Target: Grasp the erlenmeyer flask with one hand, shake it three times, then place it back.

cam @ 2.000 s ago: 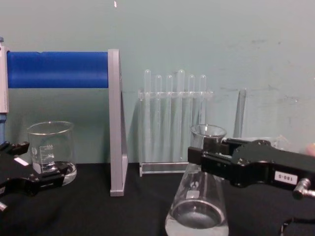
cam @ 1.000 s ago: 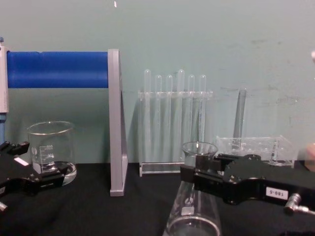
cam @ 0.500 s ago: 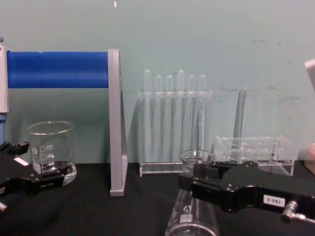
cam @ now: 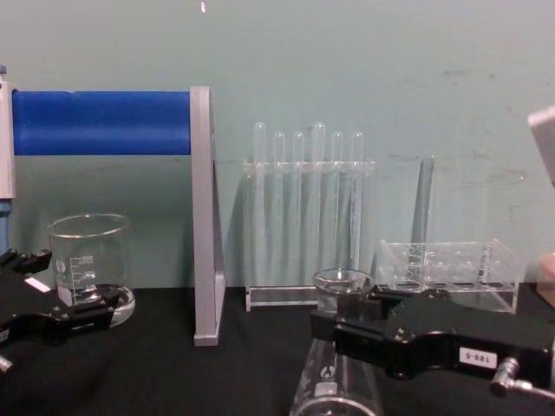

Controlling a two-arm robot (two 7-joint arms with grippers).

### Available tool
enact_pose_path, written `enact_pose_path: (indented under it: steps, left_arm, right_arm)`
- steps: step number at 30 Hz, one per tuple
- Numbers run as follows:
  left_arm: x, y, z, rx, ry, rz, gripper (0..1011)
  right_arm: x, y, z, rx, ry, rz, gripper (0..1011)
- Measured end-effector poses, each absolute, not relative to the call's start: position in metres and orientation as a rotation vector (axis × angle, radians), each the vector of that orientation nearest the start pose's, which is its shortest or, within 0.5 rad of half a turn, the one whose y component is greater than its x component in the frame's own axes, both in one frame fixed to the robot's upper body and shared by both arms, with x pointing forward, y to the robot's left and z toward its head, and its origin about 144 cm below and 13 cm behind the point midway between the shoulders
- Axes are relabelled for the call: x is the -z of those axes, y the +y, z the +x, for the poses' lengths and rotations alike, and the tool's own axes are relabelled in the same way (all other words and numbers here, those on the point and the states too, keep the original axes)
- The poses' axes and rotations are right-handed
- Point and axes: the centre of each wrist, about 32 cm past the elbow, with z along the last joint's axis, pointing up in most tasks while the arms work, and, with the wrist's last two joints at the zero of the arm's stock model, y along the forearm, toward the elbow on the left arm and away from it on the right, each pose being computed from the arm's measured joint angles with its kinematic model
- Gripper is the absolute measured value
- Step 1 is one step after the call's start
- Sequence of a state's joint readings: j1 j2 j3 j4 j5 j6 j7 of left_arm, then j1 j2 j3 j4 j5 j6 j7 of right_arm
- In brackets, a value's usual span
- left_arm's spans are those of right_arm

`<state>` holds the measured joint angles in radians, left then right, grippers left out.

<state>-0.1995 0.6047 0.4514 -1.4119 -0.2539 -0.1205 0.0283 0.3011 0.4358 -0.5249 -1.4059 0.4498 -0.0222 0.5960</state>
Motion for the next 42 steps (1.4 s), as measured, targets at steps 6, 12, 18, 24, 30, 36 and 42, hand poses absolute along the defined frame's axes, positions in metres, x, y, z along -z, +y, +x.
enact_pose_path:
  steps: [6,12,18,24,30,36,42]
  left_arm:
    - [-1.1398,0.3097,0.4886,-1.248,-0.285,0.304,1001]
    - [-1.1398,0.3097,0.4886,-1.248,-0.285,0.304,1001]
    - [-1.1398,0.3097,0.4886,-1.248,-0.285,0.304,1001]
    - [-1.1398,0.3097,0.4886,-1.248,-0.285,0.304,1001]
    - [-1.1398,0.3097,0.4886,-1.248,-0.285,0.304,1001]
    - [-1.1398,0.3097,0.4886,-1.248,-0.285,0.304,1001]
    - [-1.1398,0.3097,0.4886,-1.248,-0.285,0.305,1001]
  right_arm:
    - [-1.1548,-0.2287,0.5131,0.578,0.008,-0.105,456]
    - [-1.1543,-0.2284,0.5133,0.577,0.010,-0.110,453]
    - [-1.1540,-0.2284,0.5135,0.577,0.013,-0.113,456]
    - [-1.1541,-0.2281,0.5139,0.579,0.014,-0.115,456]
    - [-1.1542,-0.2282,0.5139,0.580,0.014,-0.116,456]
    - [-1.1543,-0.2285,0.5139,0.581,0.013,-0.117,456]
    - [-1.1542,-0.2285,0.5138,0.581,0.014,-0.117,456]
